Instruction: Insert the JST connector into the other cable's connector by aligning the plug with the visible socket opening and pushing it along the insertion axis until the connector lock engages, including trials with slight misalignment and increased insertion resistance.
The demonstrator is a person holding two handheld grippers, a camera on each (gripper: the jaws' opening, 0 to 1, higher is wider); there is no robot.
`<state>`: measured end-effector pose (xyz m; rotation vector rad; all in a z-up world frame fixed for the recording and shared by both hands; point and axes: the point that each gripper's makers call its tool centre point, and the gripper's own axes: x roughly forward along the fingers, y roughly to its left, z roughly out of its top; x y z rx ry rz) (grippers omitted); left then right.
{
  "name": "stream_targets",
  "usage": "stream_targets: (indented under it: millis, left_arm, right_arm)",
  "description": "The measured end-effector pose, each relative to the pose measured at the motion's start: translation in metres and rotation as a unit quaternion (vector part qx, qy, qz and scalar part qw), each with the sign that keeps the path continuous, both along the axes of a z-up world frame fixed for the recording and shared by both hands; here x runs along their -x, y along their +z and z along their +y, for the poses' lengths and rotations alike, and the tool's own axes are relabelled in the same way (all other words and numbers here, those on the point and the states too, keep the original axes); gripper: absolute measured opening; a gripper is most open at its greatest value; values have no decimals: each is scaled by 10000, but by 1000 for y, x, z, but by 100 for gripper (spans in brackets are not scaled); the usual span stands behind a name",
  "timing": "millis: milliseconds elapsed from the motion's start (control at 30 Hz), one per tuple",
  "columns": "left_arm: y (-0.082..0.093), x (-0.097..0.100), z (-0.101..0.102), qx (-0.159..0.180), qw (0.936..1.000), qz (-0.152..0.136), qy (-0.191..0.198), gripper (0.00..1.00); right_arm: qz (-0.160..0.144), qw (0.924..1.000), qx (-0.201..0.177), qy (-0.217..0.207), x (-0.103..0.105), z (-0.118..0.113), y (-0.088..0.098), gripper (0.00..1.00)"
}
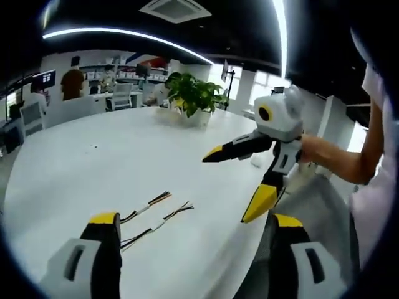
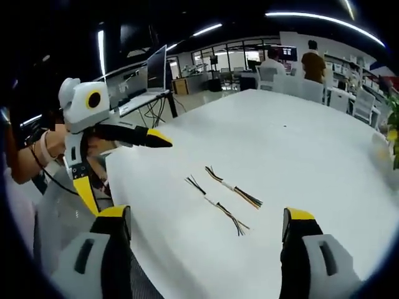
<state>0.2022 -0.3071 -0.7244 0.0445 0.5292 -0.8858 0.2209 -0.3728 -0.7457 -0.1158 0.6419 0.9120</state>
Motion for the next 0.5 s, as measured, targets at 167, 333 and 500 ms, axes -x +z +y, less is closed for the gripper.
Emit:
stream_targets:
  millis: [167,333,500]
  left_arm:
    - [-2,9,3,-223,9997,-29,-1,99]
    - [-7,16,7,-373,9993,18,36,99]
    - [-8,23,9,-361,9993,63,101,99]
  right_arm:
    - [36,10000,45,-77,7,-2,-1,100]
    - [88,9998,40,-154,14,-3,-1,100]
    - [126,9997,67,-196,22,-3,-2,100]
